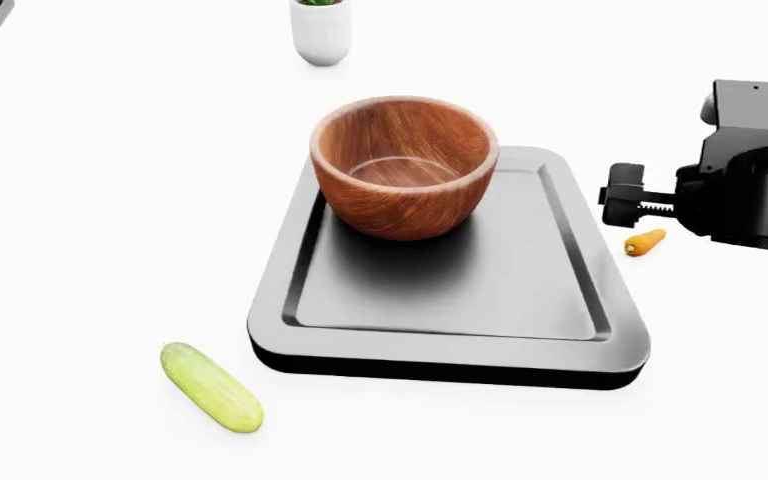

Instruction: Place the two vegetables and bowl onto the tray for setting up a vegetable dip station.

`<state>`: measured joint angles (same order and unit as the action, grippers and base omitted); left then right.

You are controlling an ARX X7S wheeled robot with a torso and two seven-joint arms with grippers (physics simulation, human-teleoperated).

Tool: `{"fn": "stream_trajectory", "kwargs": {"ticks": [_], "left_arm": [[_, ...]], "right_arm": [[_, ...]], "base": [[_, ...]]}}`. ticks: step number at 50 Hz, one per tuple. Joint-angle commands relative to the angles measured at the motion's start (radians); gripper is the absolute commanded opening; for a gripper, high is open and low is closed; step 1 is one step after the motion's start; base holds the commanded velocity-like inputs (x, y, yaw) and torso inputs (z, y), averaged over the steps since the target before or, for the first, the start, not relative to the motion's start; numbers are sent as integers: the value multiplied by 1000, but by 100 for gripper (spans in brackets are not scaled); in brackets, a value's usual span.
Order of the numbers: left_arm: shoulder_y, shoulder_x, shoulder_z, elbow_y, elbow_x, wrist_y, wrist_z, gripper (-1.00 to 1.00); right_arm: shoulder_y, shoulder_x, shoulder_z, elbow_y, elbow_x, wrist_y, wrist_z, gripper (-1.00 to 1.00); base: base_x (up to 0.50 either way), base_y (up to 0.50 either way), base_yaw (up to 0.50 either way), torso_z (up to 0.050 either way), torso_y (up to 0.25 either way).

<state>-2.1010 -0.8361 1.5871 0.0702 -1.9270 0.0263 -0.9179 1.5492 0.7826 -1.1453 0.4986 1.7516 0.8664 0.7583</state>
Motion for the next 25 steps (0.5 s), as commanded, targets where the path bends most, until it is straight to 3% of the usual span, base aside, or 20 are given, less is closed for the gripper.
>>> {"fn": "stream_trajectory", "kwargs": {"ticks": [1,25], "left_arm": [[8,1,-9,3,2,-4,0,100],[10,3,-30,13,2,-16,-4,100]], "right_arm": [[-21,-15,-13,43,-7,2,-20,100],[-27,-61,-47,143,-60,-1,-67,100]], "base": [[0,0,0,0,0],[0,0,0,0,0]]}}
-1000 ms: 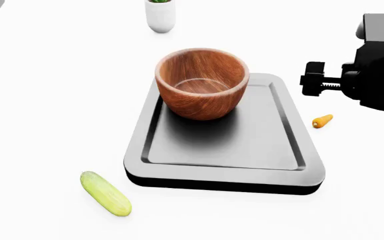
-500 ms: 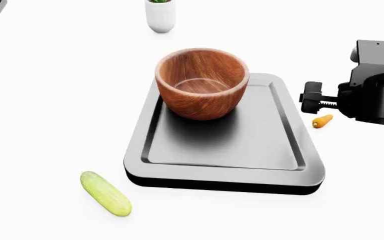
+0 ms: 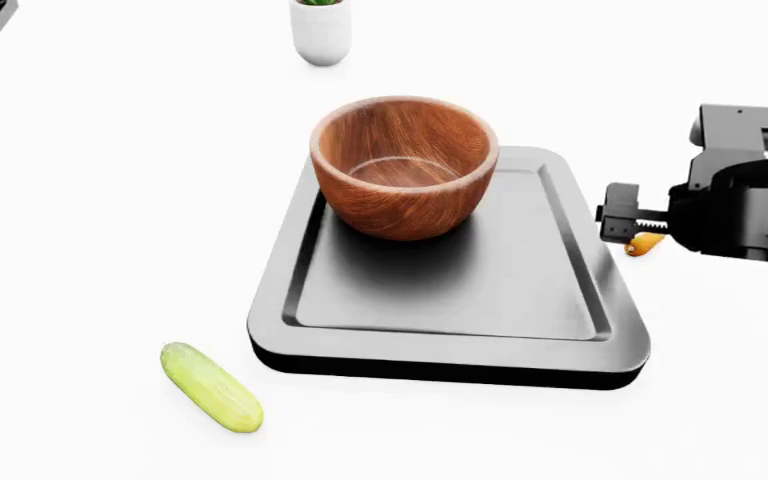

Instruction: Place the two vegetables and bowl onto the tray for setting up a vegetable dip station.

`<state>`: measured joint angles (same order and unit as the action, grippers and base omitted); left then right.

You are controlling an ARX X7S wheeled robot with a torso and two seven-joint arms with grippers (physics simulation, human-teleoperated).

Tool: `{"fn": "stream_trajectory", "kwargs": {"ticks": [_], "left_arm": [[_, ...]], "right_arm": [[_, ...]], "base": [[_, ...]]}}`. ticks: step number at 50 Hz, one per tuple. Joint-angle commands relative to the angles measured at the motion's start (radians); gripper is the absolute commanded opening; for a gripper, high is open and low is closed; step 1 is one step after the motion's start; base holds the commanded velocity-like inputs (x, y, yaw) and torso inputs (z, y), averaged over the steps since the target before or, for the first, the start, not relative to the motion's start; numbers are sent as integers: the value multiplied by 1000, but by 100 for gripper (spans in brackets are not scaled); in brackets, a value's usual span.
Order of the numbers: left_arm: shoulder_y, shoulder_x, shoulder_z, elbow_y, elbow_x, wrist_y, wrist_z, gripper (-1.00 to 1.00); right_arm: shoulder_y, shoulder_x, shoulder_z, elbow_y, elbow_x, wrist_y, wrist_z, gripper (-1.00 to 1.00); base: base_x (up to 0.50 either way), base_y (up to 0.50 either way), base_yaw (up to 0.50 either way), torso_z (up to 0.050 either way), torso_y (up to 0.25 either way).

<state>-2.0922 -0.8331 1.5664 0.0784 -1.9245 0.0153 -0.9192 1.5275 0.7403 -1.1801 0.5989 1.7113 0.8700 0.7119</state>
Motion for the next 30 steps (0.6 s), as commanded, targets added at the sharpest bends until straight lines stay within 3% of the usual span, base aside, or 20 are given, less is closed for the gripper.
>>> {"fn": "stream_trajectory", "kwargs": {"ticks": [1,30], "left_arm": [[2,0,-11,6,-1,-4,-2,100],[27,-4,-44,27,5,15,12,100]], "right_arm": [[-5,-19,-12,44,-21,-4,-22,100],[44,-22,16,116,-20,-25,-37,100]], "base": [[0,0,0,0,0],[0,0,0,0,0]]}}
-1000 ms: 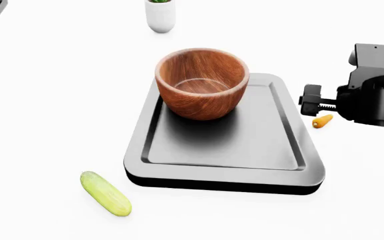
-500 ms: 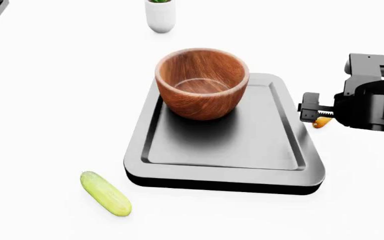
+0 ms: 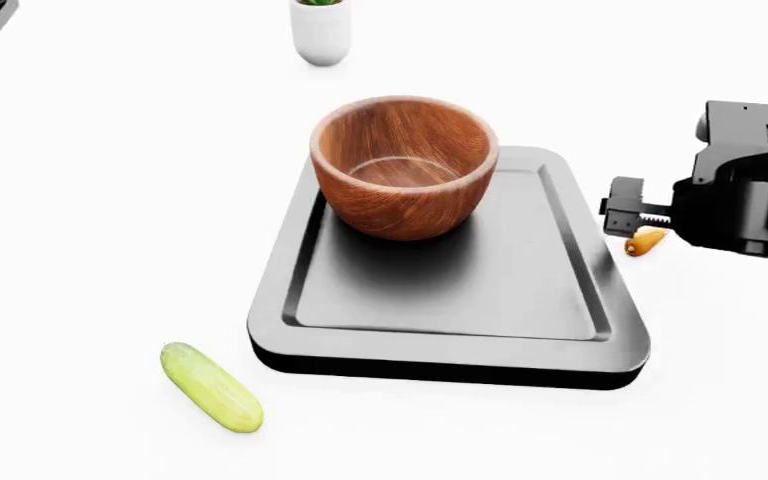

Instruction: Place the two vegetables and bowl onto the tray for setting up a vegetable dip station.

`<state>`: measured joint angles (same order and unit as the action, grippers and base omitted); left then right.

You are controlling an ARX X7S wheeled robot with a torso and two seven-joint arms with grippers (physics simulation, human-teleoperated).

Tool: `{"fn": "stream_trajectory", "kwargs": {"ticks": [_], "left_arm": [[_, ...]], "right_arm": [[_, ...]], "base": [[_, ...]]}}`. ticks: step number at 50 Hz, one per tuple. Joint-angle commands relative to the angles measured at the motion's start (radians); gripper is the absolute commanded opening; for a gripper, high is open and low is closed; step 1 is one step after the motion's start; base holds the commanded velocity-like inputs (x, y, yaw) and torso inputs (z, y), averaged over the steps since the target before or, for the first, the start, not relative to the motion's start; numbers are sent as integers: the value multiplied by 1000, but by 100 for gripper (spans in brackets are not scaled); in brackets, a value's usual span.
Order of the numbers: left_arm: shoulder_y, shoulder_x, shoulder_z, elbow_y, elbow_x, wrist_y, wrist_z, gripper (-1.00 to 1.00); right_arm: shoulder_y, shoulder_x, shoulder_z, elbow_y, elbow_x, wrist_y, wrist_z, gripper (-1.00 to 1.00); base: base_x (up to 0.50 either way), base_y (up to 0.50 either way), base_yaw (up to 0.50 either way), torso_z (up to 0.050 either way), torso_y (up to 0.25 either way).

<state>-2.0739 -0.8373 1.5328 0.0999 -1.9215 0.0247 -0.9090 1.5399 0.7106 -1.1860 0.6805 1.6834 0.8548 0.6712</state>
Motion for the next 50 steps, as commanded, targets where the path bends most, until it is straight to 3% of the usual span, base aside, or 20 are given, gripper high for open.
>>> {"fn": "stream_trajectory", "kwargs": {"ticks": [1,20,50], "left_arm": [[7,0,-11,5,2,4,2,100],[11,-2,-28,14,4,-1,2,100],[24,1,-51,13,3,1,-14,100]], "right_arm": [[35,8,24,34,10,-9,7,100],[32,-27,22,74,3,-15,-31,100],[-19,27,40,8,57,11,50,100]], "base": [[0,0,0,0,0],[0,0,0,0,-60],[0,0,0,0,-17]]}}
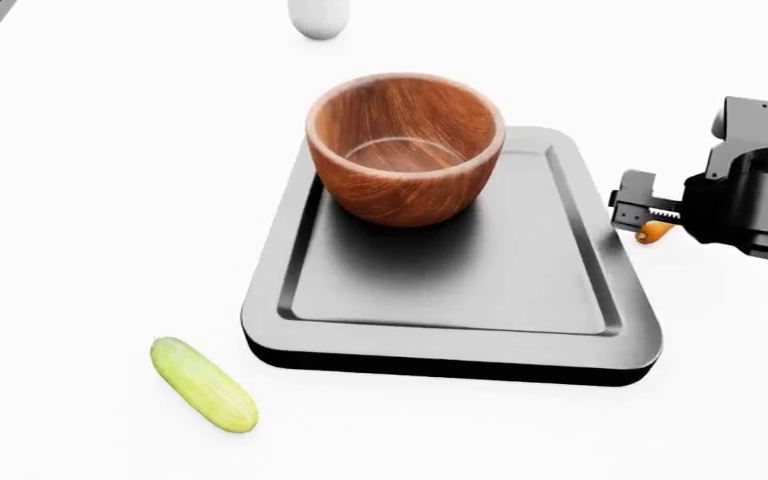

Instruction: Place the two vegetables and bowl onto the tray for setting up a vegetable dip station.

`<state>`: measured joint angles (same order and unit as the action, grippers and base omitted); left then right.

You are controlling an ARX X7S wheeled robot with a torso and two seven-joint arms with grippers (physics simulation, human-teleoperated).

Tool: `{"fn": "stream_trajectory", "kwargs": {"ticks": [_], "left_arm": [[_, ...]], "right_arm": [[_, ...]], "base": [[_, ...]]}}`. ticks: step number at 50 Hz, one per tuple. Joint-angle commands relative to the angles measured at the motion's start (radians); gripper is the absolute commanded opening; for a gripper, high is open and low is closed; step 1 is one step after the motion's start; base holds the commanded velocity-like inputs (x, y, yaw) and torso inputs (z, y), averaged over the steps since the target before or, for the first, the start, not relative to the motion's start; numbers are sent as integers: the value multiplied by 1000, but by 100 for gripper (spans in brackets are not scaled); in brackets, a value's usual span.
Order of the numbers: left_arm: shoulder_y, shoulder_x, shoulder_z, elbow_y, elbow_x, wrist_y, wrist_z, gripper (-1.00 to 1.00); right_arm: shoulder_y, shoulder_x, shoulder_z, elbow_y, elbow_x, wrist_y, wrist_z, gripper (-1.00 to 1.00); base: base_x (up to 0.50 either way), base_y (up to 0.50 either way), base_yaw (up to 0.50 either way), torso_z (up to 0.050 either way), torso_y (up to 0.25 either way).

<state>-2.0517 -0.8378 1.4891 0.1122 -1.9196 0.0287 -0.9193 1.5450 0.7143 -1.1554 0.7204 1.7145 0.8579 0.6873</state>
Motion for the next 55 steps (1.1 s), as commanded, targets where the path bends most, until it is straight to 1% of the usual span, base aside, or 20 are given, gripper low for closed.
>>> {"fn": "stream_trajectory", "kwargs": {"ticks": [1,26,39,40,55], "left_arm": [[2,1,-8,2,1,-2,-4,100],[13,2,-22,1,7,-8,-7,100],[12,2,-33,2,4,-15,-12,100],[11,3,-34,1,4,-15,-14,100],[9,-3,-49,8,4,-17,-20,100]], "right_arm": [[-27,22,9,-29,25,5,31,100],[-78,19,26,-43,52,-18,28,100],[-76,12,22,-35,53,-5,30,100],[-76,10,22,-30,52,-8,34,-100],[-53,10,30,-35,55,-5,53,-100]], "base": [[0,0,0,0,0],[0,0,0,0,0],[0,0,0,0,-1],[0,0,0,0,0],[0,0,0,0,-1]]}}
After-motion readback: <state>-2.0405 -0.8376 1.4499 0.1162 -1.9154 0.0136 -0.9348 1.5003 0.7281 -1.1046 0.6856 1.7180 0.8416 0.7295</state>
